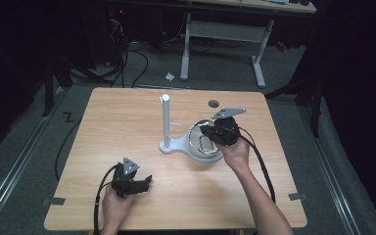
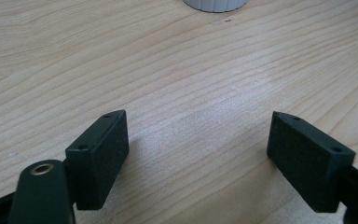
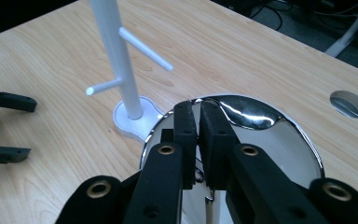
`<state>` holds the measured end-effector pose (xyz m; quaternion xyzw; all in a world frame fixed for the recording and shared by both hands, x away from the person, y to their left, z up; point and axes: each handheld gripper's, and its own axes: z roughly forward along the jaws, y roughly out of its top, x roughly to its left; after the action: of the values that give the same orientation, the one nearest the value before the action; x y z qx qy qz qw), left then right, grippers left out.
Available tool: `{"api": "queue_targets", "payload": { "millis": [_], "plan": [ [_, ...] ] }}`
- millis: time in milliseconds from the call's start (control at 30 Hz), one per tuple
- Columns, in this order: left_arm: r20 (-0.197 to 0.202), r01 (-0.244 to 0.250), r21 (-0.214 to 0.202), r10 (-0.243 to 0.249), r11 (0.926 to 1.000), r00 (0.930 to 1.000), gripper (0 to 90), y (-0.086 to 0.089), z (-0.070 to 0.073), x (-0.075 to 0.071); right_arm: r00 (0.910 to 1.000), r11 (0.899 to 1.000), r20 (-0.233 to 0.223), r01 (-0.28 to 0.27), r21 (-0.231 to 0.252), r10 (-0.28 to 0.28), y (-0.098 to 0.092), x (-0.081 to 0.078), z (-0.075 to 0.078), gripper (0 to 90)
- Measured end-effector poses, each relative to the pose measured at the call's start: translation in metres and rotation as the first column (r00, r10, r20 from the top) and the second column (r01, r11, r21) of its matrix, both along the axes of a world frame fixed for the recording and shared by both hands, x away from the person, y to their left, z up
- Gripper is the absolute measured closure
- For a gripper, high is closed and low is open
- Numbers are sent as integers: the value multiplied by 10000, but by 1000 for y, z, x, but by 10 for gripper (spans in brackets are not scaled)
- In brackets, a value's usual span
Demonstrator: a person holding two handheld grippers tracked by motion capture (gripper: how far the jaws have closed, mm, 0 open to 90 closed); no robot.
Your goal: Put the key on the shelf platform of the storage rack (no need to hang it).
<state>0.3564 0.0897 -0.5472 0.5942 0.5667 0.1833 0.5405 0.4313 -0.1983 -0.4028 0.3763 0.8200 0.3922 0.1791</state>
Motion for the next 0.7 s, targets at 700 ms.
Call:
{"api": "queue_targets", "payload": {
  "millis": [700],
  "plan": [
    [4,-2,-1,2,10000,10000,210,0,0,0,9914,9935,-636,1141,-37,-1141,-25,18,-25,853]
  ]
}}
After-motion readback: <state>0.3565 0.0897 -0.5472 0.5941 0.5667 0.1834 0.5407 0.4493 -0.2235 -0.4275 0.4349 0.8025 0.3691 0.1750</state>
